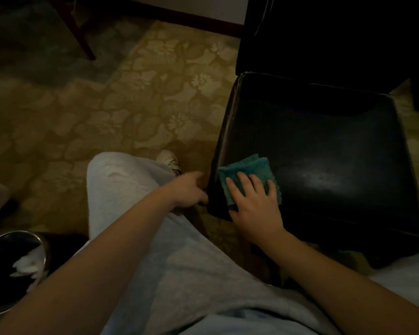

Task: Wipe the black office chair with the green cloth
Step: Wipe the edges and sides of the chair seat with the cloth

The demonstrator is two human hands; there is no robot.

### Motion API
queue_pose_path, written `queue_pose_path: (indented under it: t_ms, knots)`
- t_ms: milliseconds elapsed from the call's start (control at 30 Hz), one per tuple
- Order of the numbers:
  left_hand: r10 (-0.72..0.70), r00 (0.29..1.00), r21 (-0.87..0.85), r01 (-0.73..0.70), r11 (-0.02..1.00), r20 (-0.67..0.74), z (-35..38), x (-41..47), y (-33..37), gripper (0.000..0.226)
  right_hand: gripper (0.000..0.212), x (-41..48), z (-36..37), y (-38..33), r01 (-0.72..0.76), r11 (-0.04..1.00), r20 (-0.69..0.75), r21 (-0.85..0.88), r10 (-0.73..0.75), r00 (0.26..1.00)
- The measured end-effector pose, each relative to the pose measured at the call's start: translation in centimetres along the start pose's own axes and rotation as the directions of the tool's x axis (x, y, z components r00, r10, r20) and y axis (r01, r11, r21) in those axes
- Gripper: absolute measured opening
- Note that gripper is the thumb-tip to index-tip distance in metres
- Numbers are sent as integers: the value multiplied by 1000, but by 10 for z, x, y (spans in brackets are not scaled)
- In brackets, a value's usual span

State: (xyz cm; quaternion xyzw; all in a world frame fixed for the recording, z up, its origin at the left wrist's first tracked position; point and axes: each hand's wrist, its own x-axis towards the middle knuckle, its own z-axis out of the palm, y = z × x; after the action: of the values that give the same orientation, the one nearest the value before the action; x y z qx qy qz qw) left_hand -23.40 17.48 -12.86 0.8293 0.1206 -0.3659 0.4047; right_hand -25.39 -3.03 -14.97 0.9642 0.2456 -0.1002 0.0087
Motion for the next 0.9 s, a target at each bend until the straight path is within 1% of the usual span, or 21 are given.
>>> queue_pose_path:
  t_ms: [33,67,100,200,267,333,400,500,633,733,833,900]
  knots:
    - [13,997,47,-17,999,72,6,-2,-2,78,70,1,0,1,4,1000,-6,-23,-4,1000]
    - [34,994,84,-42,996,102,12,-2,-3,80,69,3,0,4,12,999,-21,-48,-13,1000]
    - [53,994,106,-63,992,99,17,-1,-4,84,68,5,0,7,18,997,-30,-69,-21,999]
    - [97,995,175,-101,979,33,24,5,-7,100,66,9,-4,18,6,996,-54,-94,-12,998]
    - [124,992,205,-121,971,-3,23,8,-9,97,64,13,-7,23,-21,998,-64,-64,17,998]
    - [146,989,196,-138,971,-24,18,12,-11,87,64,17,-9,27,-32,999,-69,-32,29,997]
    - [162,987,196,-155,968,-21,14,15,-12,83,65,19,-11,28,-27,1000,-64,-13,26,998]
    - [162,987,167,-158,973,-10,8,22,-17,83,68,21,-12,28,1,1000,-53,6,-1,999]
    - [140,990,67,-140,988,11,-4,29,-21,90,70,27,-13,27,70,997,-36,-24,-71,997]
    - [136,991,18,-136,990,20,-13,34,-23,91,69,36,-18,23,100,995,-18,-11,-100,995]
    - [123,991,-20,-124,992,-44,-21,40,-26,93,66,45,-24,15,112,994,1,14,-112,994]
    - [120,989,-26,-123,992,-86,-24,44,-28,93,64,50,-25,8,146,989,-16,-10,-146,989]
